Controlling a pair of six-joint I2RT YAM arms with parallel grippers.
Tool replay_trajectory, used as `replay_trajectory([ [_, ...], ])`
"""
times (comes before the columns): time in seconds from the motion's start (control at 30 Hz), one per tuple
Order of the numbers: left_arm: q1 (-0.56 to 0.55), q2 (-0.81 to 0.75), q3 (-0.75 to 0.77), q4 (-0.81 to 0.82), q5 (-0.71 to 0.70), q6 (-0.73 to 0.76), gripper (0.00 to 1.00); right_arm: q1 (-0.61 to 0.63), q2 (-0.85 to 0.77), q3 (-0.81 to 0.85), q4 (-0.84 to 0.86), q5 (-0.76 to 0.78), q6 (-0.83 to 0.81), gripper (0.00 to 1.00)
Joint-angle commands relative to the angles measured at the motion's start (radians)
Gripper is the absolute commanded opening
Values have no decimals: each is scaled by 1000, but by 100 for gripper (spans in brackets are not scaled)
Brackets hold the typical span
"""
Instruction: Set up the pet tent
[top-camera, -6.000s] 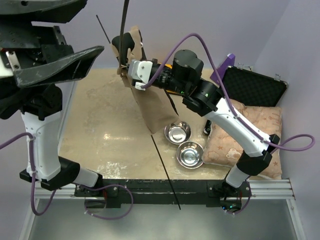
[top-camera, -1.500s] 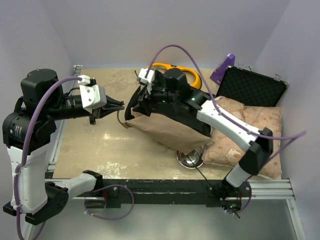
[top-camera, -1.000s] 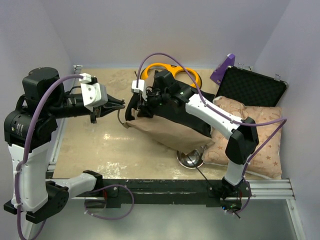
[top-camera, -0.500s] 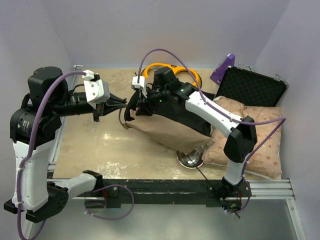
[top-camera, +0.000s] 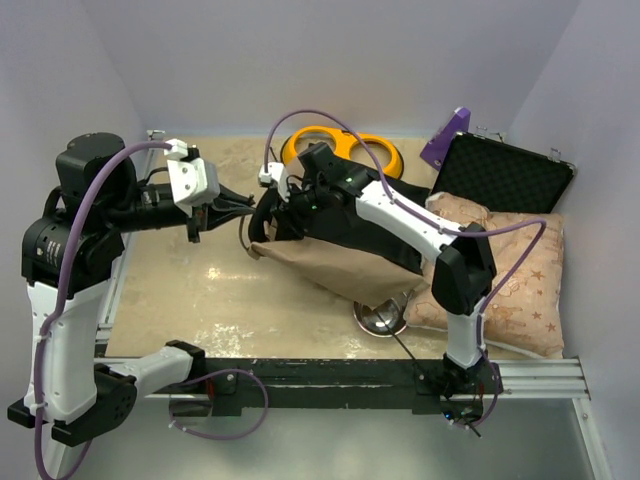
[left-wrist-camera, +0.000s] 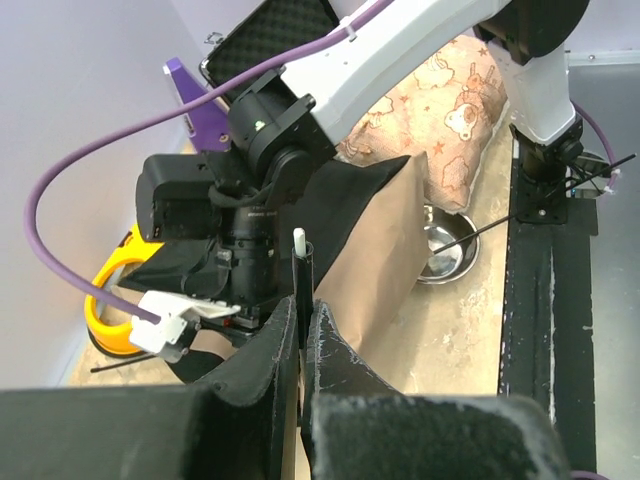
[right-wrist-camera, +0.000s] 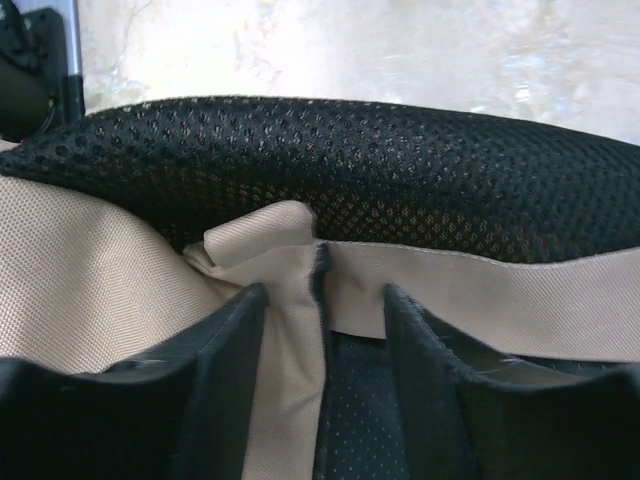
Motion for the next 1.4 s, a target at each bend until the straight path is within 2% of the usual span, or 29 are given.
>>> replay_trajectory([
  [0.0, 9, 8, -24, 18, -7, -20, 0, 5, 49, 93, -101, -130, -7, 45],
  [0.07, 7, 8, -28, 25, -5, -26, 0, 5, 70, 121, -133, -200, -24, 30],
  [0.1, 7, 5, -33, 26, -7, -26, 0, 3, 74, 125, -138, -216, -30, 18],
  [0.13, 7, 4, -38, 25, -11, -26, 0, 2, 69, 130, -133, -226, -31, 1],
  [0.27, 7, -13, -77, 31, -25, -33, 0, -29, 9, 124, -61, -272, 30, 0],
  [0.53, 7, -33, -177, 64, -25, -90, 0, -59, -202, -20, 341, -354, 368, 0],
  [0.73, 9, -44, -286, 116, -7, -160, 0, -63, -290, -94, 483, -375, 482, 0],
  [0.87, 44, -47, -381, 170, 36, -233, 0, -63, -353, -171, 637, -389, 599, 0],
  [1.13, 105, -20, -449, 150, 68, -234, 0, -66, -408, -227, 734, -374, 685, 0],
  [1.37, 217, 10, -516, 95, 131, -188, 0, -70, -437, -269, 792, -360, 729, 0],
])
